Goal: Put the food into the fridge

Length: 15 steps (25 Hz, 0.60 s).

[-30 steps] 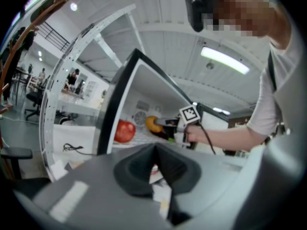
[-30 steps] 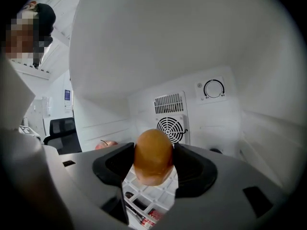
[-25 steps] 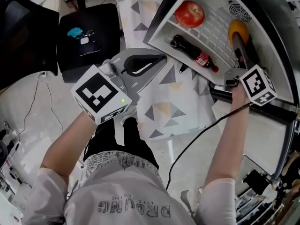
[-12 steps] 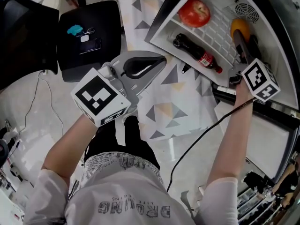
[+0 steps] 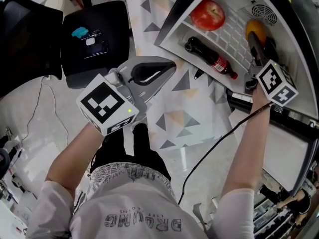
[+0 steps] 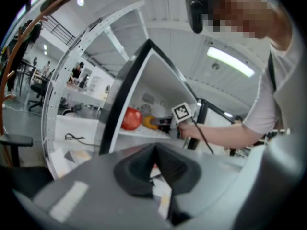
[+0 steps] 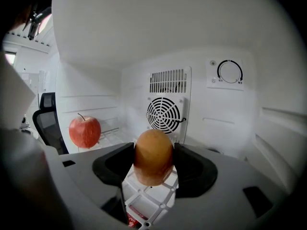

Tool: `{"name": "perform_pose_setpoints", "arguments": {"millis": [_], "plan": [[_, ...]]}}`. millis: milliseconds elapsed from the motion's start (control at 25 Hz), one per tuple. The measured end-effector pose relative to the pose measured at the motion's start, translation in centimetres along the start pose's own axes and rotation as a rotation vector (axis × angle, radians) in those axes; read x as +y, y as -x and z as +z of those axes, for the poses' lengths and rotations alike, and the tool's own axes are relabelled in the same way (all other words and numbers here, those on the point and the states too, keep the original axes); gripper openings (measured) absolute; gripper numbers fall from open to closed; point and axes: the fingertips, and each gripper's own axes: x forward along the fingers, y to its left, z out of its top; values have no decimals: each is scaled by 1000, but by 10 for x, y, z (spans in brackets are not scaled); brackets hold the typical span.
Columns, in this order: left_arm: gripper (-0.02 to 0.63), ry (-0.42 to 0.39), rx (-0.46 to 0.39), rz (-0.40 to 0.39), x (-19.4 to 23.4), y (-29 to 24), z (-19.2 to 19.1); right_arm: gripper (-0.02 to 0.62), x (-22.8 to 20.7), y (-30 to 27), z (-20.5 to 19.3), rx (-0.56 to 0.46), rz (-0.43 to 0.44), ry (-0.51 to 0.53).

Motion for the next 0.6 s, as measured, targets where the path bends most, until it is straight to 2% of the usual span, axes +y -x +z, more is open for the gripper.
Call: {"name": "perform_pose_setpoints", "arguments": {"millis": [240,600], "plan": [[6,3,4,-5,-1,0,-2,262,5,-2,1,17,-21,53],[6,7,8,-2,1,2,-2,262,6,-5,-1,39,-40,71]]}}
